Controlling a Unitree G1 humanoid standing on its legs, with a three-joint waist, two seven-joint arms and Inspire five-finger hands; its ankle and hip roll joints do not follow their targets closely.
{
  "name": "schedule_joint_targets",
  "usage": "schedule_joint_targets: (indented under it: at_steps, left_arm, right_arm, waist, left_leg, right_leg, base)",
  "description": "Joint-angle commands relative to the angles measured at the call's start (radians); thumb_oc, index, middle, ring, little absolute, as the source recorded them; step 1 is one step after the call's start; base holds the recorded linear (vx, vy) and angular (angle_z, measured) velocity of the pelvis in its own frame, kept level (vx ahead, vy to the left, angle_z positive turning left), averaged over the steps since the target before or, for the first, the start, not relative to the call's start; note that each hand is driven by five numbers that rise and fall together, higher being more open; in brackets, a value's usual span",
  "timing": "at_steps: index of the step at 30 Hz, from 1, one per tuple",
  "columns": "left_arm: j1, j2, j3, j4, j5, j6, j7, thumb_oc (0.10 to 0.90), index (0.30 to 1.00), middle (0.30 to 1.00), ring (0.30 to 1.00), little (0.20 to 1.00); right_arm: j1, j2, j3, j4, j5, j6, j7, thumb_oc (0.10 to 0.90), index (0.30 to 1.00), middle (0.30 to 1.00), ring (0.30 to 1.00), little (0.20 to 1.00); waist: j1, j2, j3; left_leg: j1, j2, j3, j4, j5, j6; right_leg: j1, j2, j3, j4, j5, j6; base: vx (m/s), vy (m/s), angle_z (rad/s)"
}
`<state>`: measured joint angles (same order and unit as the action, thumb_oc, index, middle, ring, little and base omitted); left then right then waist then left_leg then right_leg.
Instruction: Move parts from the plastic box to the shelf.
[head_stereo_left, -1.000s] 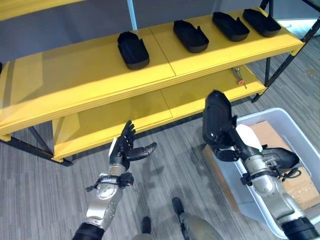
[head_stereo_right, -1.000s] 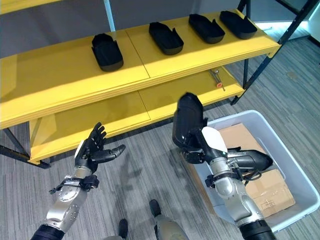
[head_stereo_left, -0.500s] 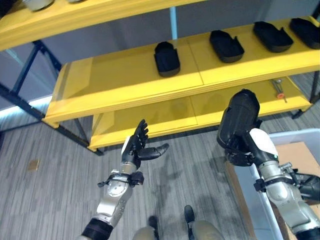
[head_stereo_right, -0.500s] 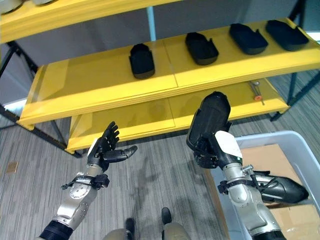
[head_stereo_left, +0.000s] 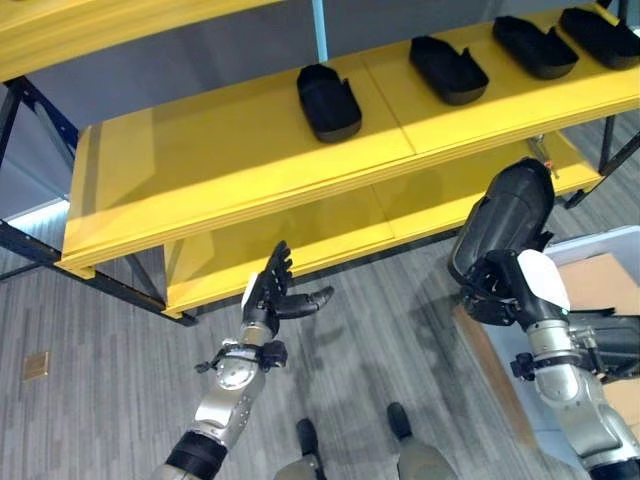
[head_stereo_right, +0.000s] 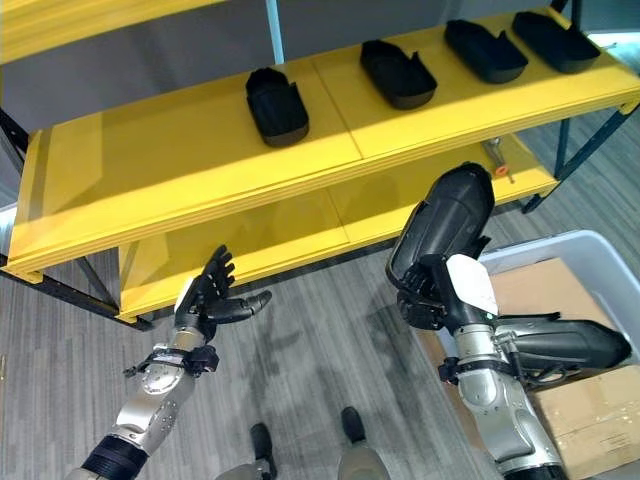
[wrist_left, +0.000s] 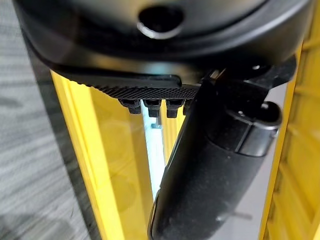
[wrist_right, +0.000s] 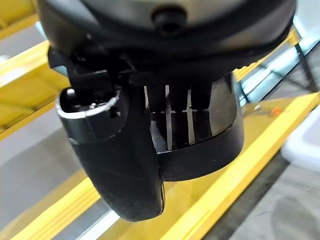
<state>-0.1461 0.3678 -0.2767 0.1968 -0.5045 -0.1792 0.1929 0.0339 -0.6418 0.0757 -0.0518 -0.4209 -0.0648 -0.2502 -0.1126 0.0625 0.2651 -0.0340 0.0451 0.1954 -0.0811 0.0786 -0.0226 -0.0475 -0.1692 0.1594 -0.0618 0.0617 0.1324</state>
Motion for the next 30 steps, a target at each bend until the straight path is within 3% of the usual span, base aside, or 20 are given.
schedule_joint_targets:
  at_steps: [1, 5, 6, 10, 11, 13, 15, 19, 24, 27, 30]
  left_arm:
    - [-0.055, 0.061, 0.067, -0.089, 0.024, -0.119, 0.034, 0.900, 1.000, 1.000, 1.000, 1.000]
    - [-0.065, 0.067, 0.066, -0.090, 0.036, -0.118, 0.041, 0.900, 1.000, 1.000, 1.000, 1.000]
    - [-0.064, 0.064, 0.064, -0.094, 0.048, -0.113, 0.038, 0.900, 1.000, 1.000, 1.000, 1.000]
    - [-0.053, 0.067, 0.072, -0.101, 0.052, -0.106, 0.036, 0.900, 1.000, 1.000, 1.000, 1.000]
    - [-0.045, 0.067, 0.075, -0.101, 0.058, -0.104, 0.037, 0.900, 1.000, 1.000, 1.000, 1.000]
    - [-0.039, 0.066, 0.080, -0.099, 0.058, -0.103, 0.026, 0.900, 1.000, 1.000, 1.000, 1.000]
    - [-0.036, 0.071, 0.088, -0.098, 0.064, -0.103, 0.015, 0.900, 1.000, 1.000, 1.000, 1.000]
    - [-0.017, 0.062, 0.108, -0.088, 0.079, -0.100, 0.012, 0.900, 1.000, 1.000, 1.000, 1.000]
    - [0.012, 0.033, 0.094, -0.094, 0.070, -0.104, -0.023, 0.900, 1.000, 1.000, 1.000, 1.000]
    - [0.015, 0.011, 0.073, -0.094, 0.054, -0.105, -0.041, 0.900, 1.000, 1.000, 1.000, 1.000]
    - [0.005, -0.002, 0.054, -0.088, 0.049, -0.101, -0.046, 0.900, 1.000, 1.000, 1.000, 1.000]
  right_arm:
    - [-0.173, -0.007, 0.007, -0.113, -0.014, -0.077, -0.054, 0.400, 0.300, 0.300, 0.300, 0.300]
    - [-0.201, -0.001, 0.029, -0.111, -0.015, -0.076, -0.042, 0.400, 0.300, 0.300, 0.300, 0.300]
    - [-0.209, 0.005, 0.045, -0.107, -0.023, -0.073, -0.028, 0.400, 0.300, 0.300, 0.300, 0.300]
    - [-0.224, 0.012, 0.066, -0.103, -0.031, -0.069, -0.015, 0.400, 0.300, 0.300, 0.300, 0.300]
    - [-0.230, 0.014, 0.076, -0.101, -0.031, -0.070, -0.013, 0.400, 0.300, 0.300, 0.300, 0.300]
    - [-0.224, 0.015, 0.082, -0.091, -0.020, -0.079, 0.000, 0.400, 0.300, 0.300, 0.300, 0.300]
    - [-0.224, 0.018, 0.081, -0.089, -0.005, -0.091, 0.005, 0.400, 0.300, 0.300, 0.300, 0.300]
    - [-0.219, 0.020, 0.083, -0.101, 0.006, -0.117, 0.010, 0.400, 0.300, 0.300, 0.300, 0.300]
    - [-0.150, 0.007, 0.061, -0.124, 0.007, -0.135, 0.021, 0.400, 0.300, 0.300, 0.300, 0.300]
    - [-0.122, -0.014, 0.039, -0.146, 0.019, -0.145, 0.024, 0.400, 0.300, 0.300, 0.300, 0.300]
    - [-0.089, -0.031, 0.008, -0.165, 0.032, -0.156, 0.021, 0.400, 0.300, 0.300, 0.300, 0.300]
  waist:
    - [0.047, -0.101, -0.125]
    - [0.054, -0.106, -0.132]
    - [0.054, -0.099, -0.132]
    - [0.053, -0.080, -0.114]
    - [0.049, -0.074, -0.107]
    - [0.021, -0.063, -0.095]
    - [0.012, -0.060, -0.080]
    - [-0.014, -0.082, -0.071]
    - [-0.049, -0.080, -0.099]
    - [-0.047, -0.055, -0.117]
    - [-0.049, -0.039, -0.122]
  left_leg:
    - [-0.087, 0.040, -0.009, 0.084, -0.002, -0.009]
    - [-0.096, 0.003, -0.007, 0.096, -0.031, 0.016]
    - [-0.081, -0.031, -0.015, 0.089, -0.046, 0.042]
    - [-0.035, -0.052, -0.018, 0.039, -0.044, 0.065]
    - [-0.017, -0.054, -0.020, 0.017, -0.042, 0.069]
    - [0.008, -0.051, -0.031, -0.005, -0.048, 0.068]
    - [0.023, -0.050, -0.030, -0.006, -0.062, 0.064]
    - [0.081, -0.085, -0.043, -0.006, -0.102, 0.059]
    - [0.133, -0.094, -0.100, -0.006, -0.124, 0.044]
    - [0.141, -0.081, -0.112, 0.007, -0.112, 0.030]
    - [0.127, -0.064, -0.116, 0.096, -0.090, 0.002]
  right_leg:
    - [0.036, -0.134, 0.010, 0.049, 0.090, 0.091]
    - [0.017, -0.159, 0.008, 0.083, 0.146, 0.102]
    - [-0.009, -0.170, 0.005, 0.173, 0.204, 0.089]
    - [-0.058, -0.162, -0.023, 0.292, 0.245, 0.056]
    - [-0.079, -0.148, -0.024, 0.328, 0.240, 0.048]
    - [-0.143, -0.033, 0.015, 0.340, 0.138, 0.033]
    - [-0.213, 0.059, -0.006, 0.286, 0.059, 0.018]
    - [-0.290, 0.143, -0.114, 0.107, 0.126, 0.014]
    - [-0.219, 0.172, -0.059, 0.032, 0.149, -0.005]
    - [-0.178, 0.176, -0.065, 0.035, 0.129, -0.025]
    - [-0.140, 0.171, -0.088, 0.036, 0.105, -0.052]
  base:
    - [0.13, 0.195, -0.11]
    - [0.11, 0.161, 0.05]
    - [0.16, 0.237, 0.07]
    - [0.09, 0.189, 0.05]
    - [0.08, 0.138, -0.03]
    - [0.09, 0.106, -0.14]
    - [0.07, 0.033, -0.07]
    - [0.17, -0.052, -0.15]
    - [0.24, -0.115, 0.42]
    - [0.20, -0.118, 0.47]
    - [0.17, -0.126, 0.02]
